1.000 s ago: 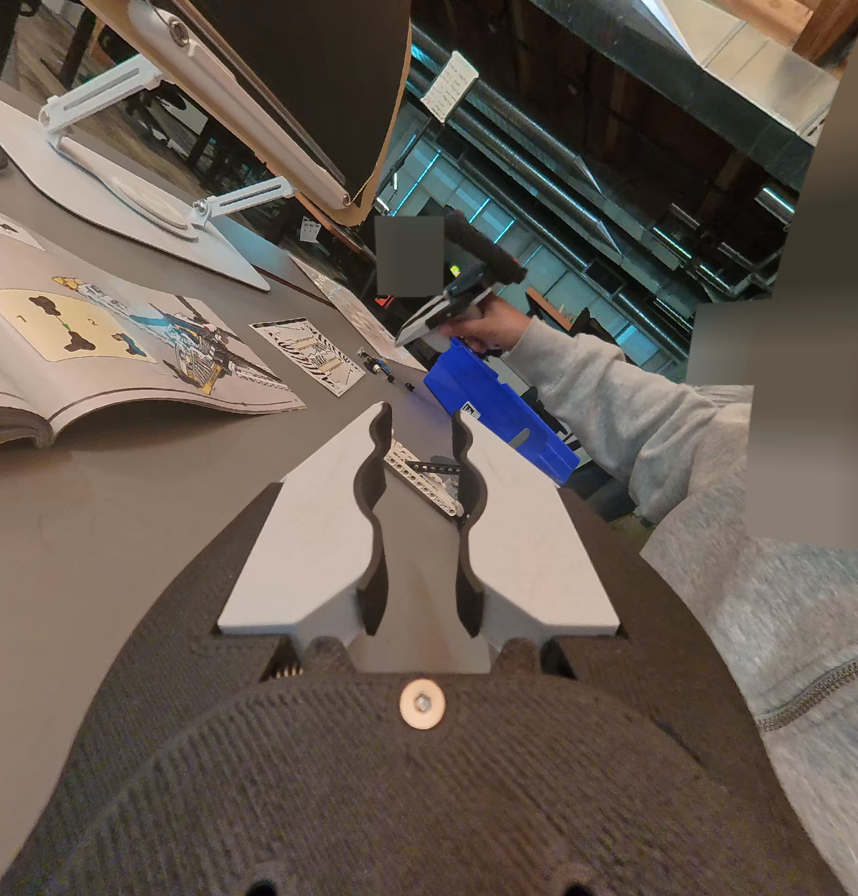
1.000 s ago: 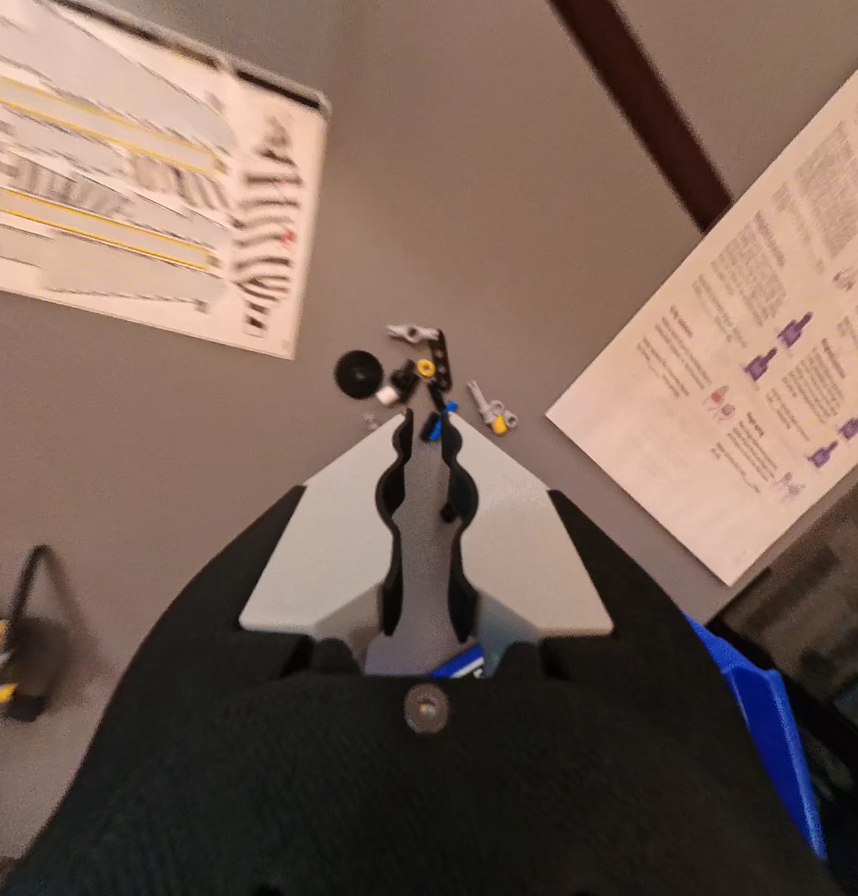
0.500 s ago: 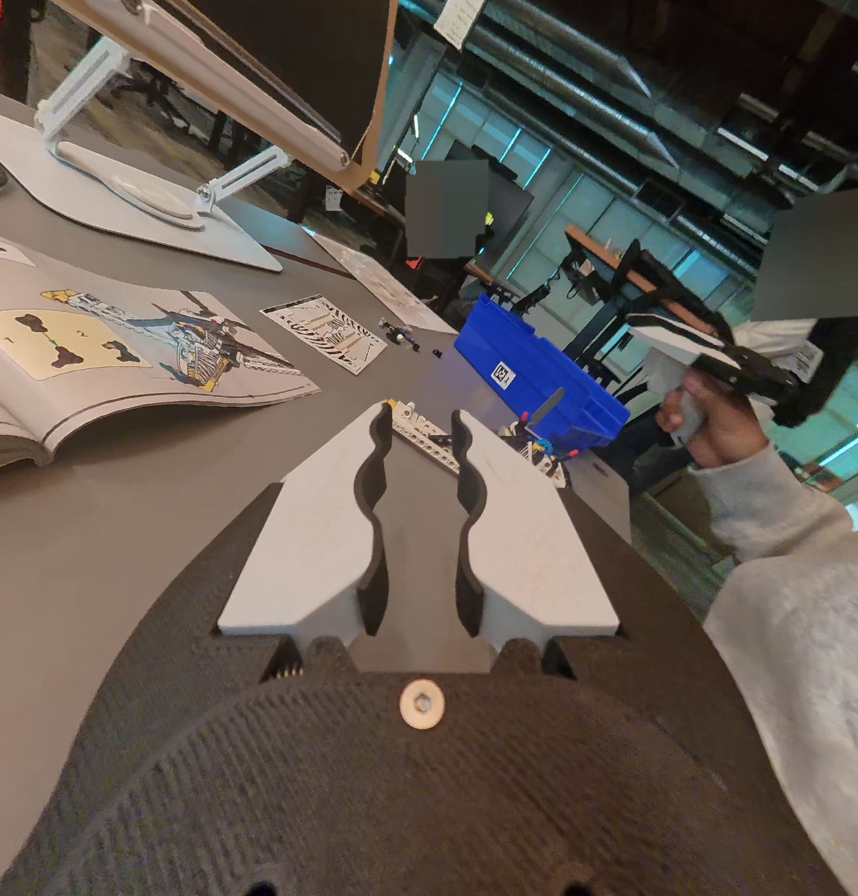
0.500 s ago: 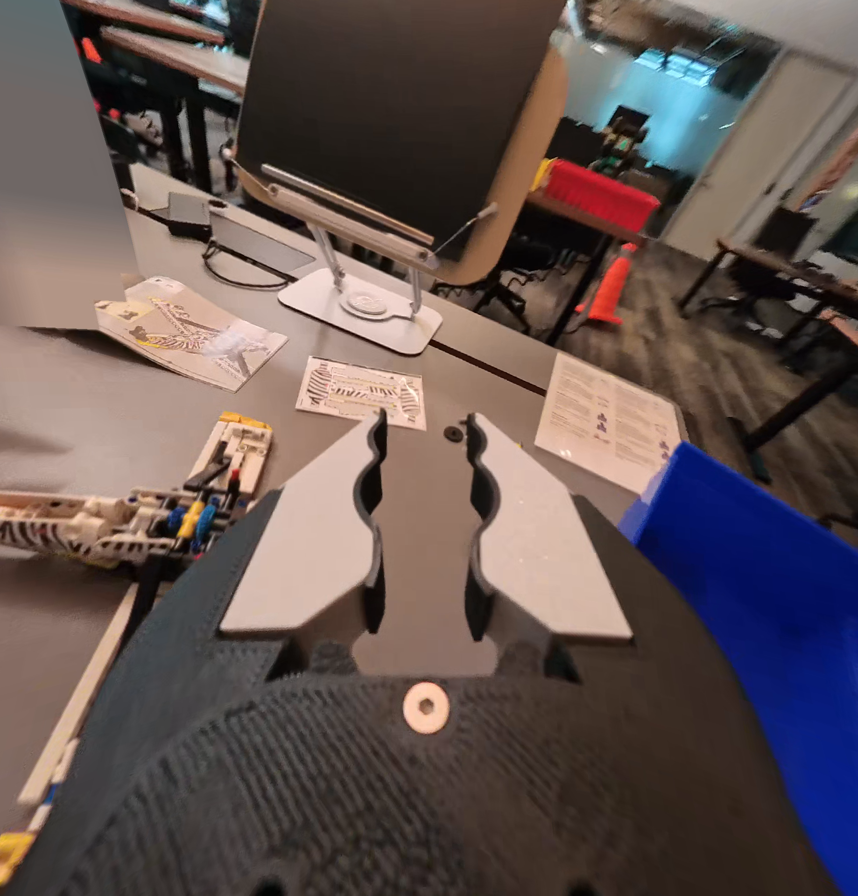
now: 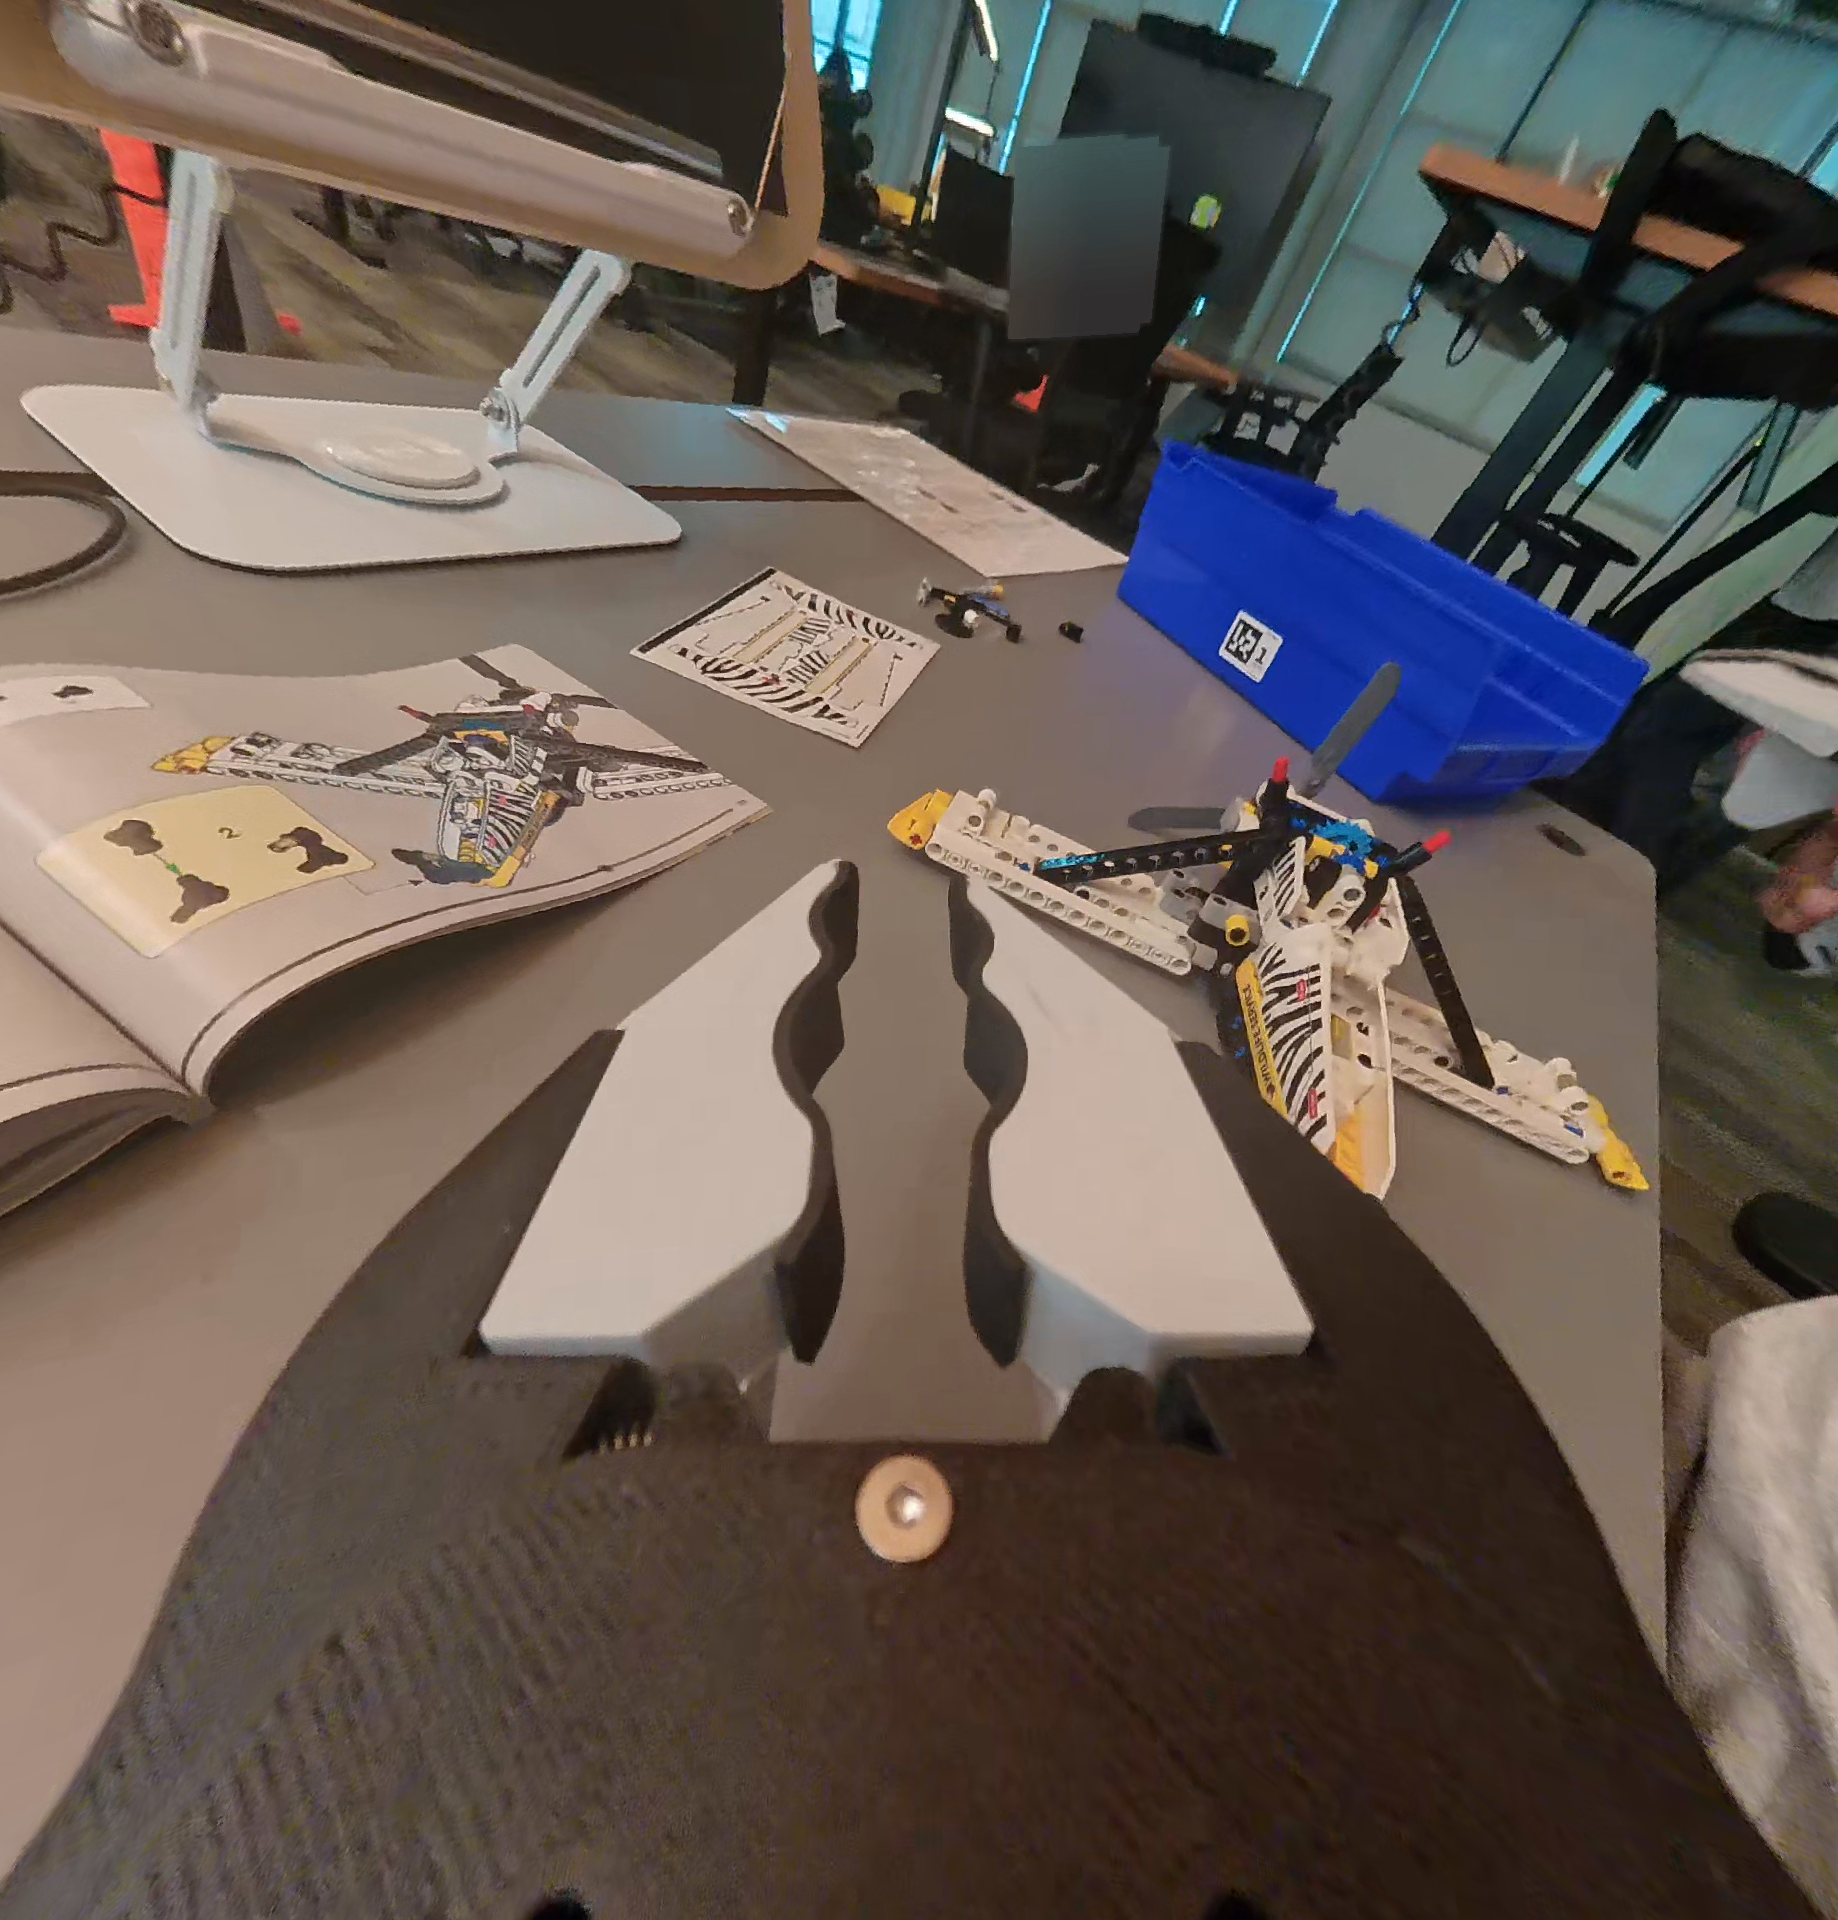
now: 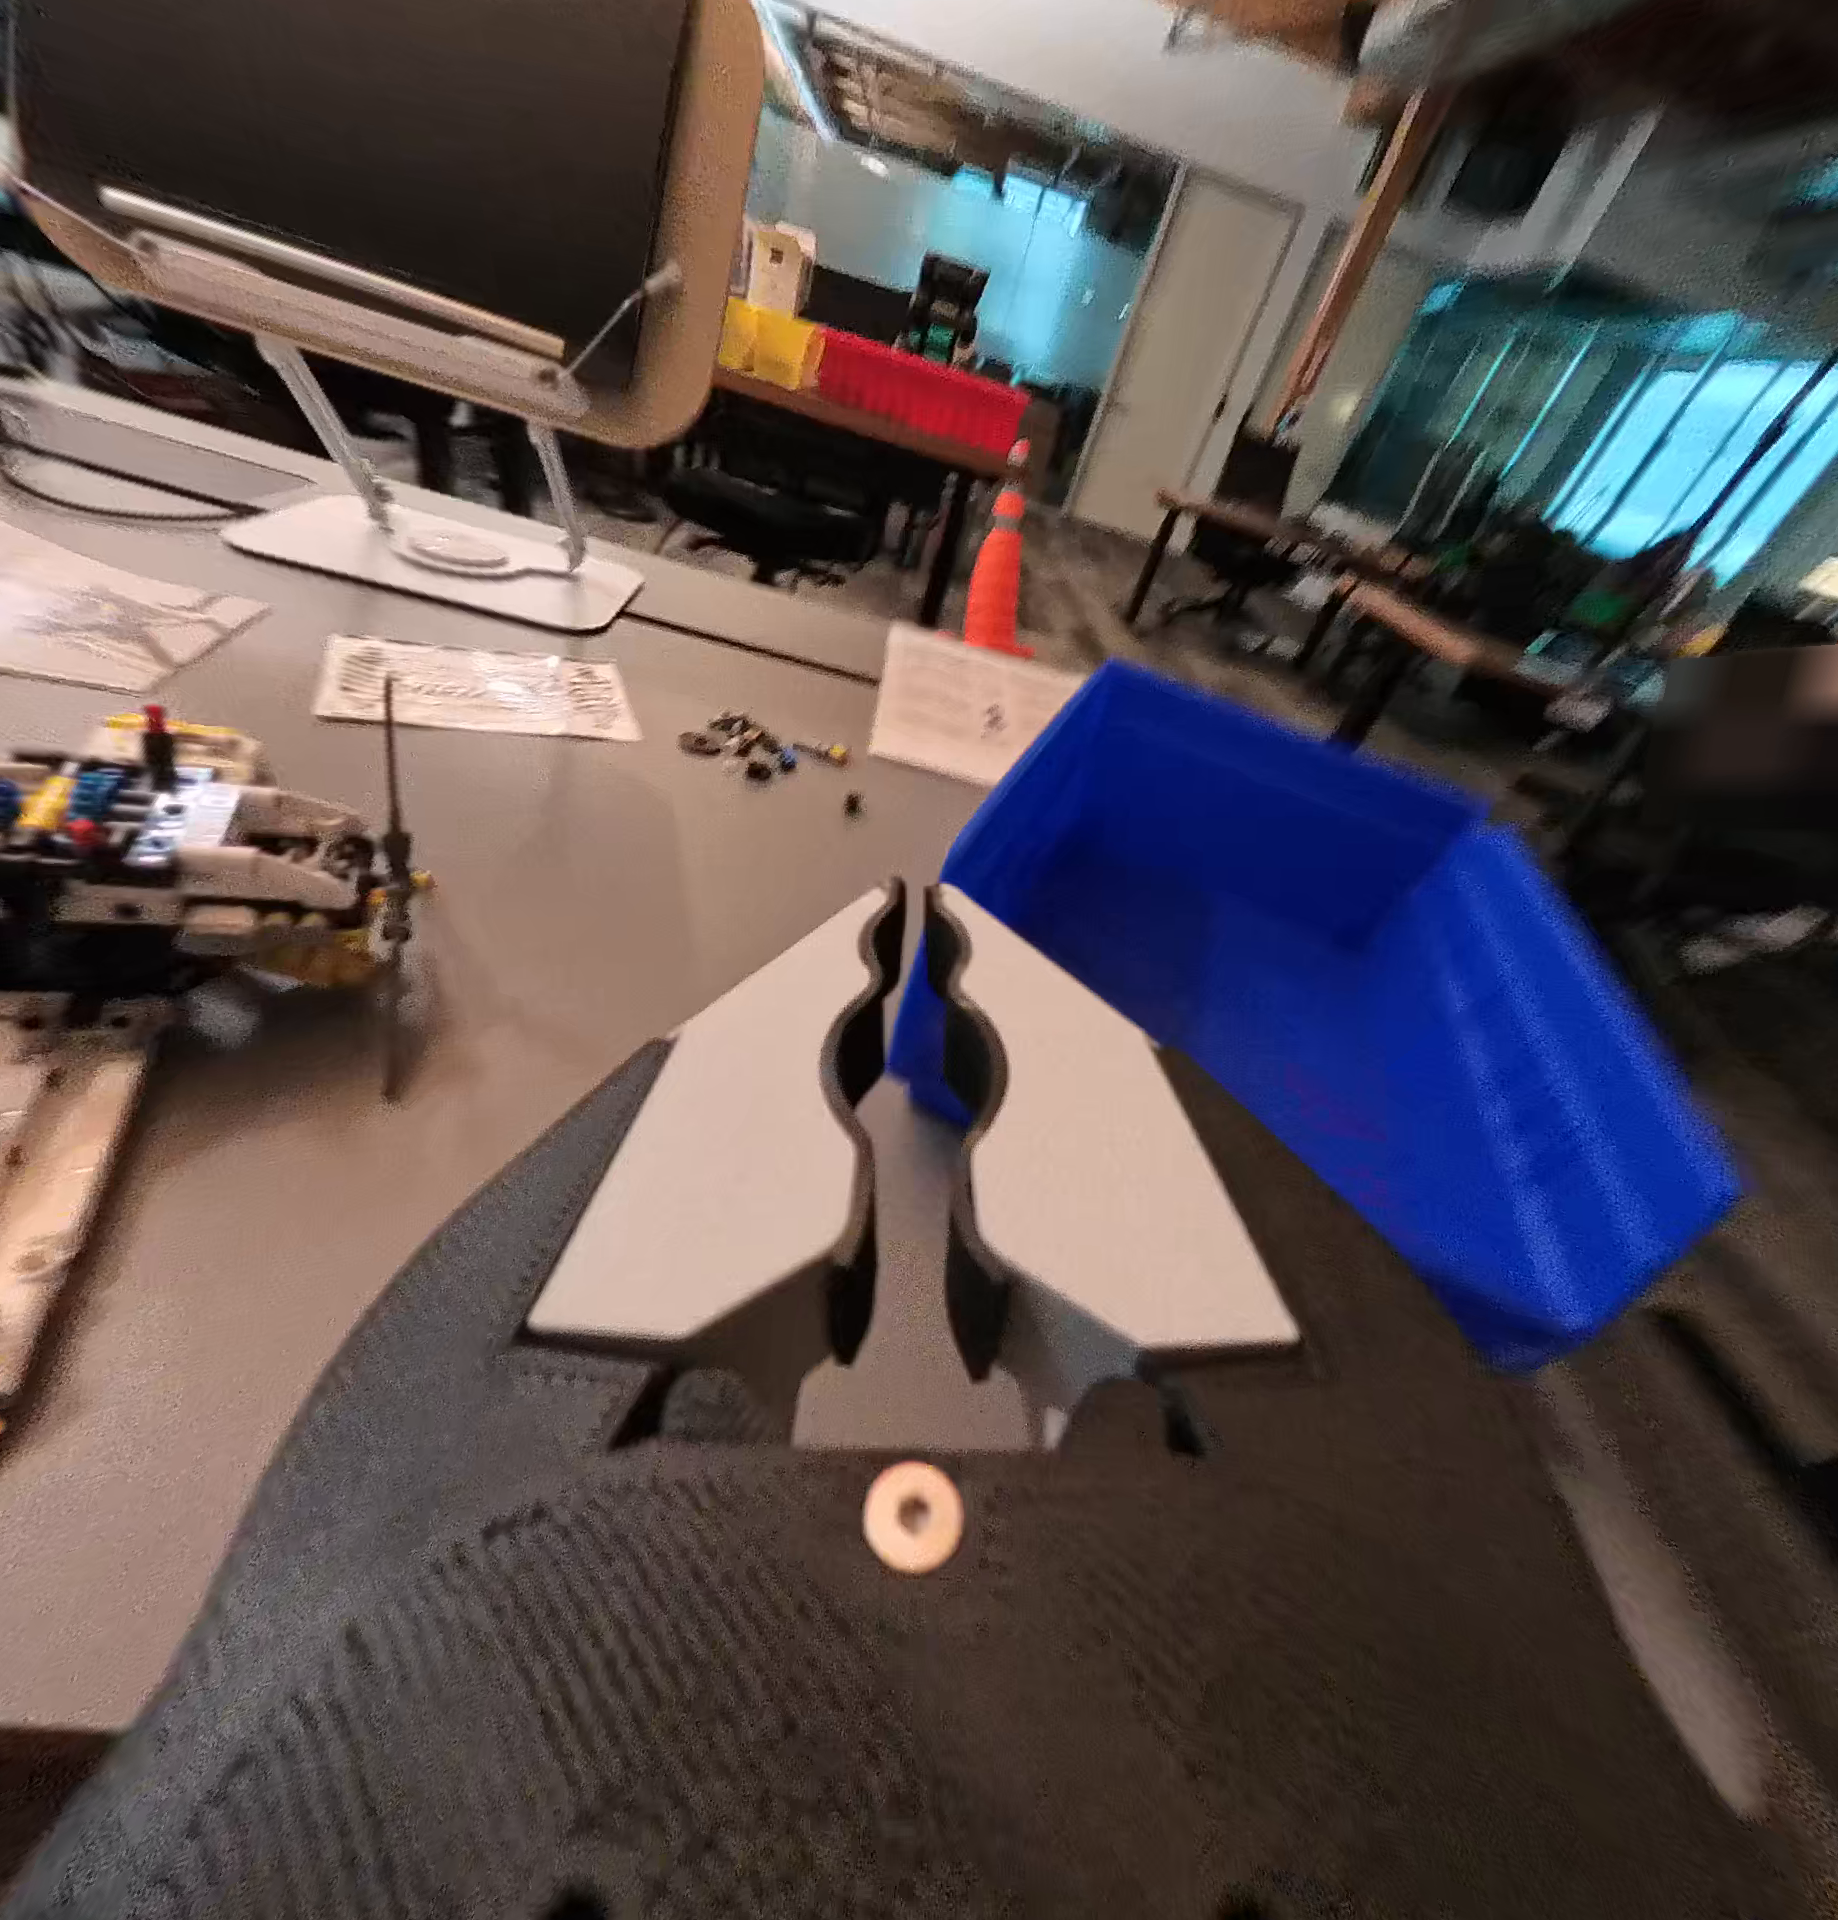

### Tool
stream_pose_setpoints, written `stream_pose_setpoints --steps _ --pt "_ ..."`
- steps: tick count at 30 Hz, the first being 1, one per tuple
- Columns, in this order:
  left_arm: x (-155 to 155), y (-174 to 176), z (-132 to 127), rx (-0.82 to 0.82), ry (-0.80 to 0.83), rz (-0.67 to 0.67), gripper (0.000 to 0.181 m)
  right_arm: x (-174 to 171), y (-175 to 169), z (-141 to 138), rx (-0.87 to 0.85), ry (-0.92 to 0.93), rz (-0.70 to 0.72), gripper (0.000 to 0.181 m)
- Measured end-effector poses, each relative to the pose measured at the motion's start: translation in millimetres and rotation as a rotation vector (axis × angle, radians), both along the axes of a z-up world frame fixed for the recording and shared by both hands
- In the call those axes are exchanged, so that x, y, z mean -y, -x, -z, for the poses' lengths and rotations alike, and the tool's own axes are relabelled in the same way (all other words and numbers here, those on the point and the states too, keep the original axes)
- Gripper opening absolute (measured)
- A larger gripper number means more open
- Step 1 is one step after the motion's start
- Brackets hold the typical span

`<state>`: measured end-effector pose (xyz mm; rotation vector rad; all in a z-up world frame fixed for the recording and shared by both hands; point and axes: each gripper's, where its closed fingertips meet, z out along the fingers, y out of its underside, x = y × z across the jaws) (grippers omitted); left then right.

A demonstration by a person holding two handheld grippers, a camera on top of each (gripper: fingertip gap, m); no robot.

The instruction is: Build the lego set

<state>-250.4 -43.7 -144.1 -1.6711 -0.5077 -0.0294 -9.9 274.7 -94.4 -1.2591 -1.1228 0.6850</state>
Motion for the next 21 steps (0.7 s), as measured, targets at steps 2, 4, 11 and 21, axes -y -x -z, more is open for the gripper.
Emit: stream_pose_setpoints --steps 2,4,11,21 --pt "1 1 -2 0.011 -0.021 -0.001 0.015 2 5 27 -0.005 0.155 -0.045 0.000" --pt "3 5 -5 0.028 -0.060 -0.013 0.016 3 8 42 -0.047 0.221 -0.060 0.000" --pt "2 8 -4 0.036 -0.056 -0.033 0.018 -54 8 43 -0.015 0.180 0.204 0.048" --pt "-2 4 -6 -0.082 -0.008 -0.051 0.017 -54 74 62 0.068 0.478 -0.116 0.020"
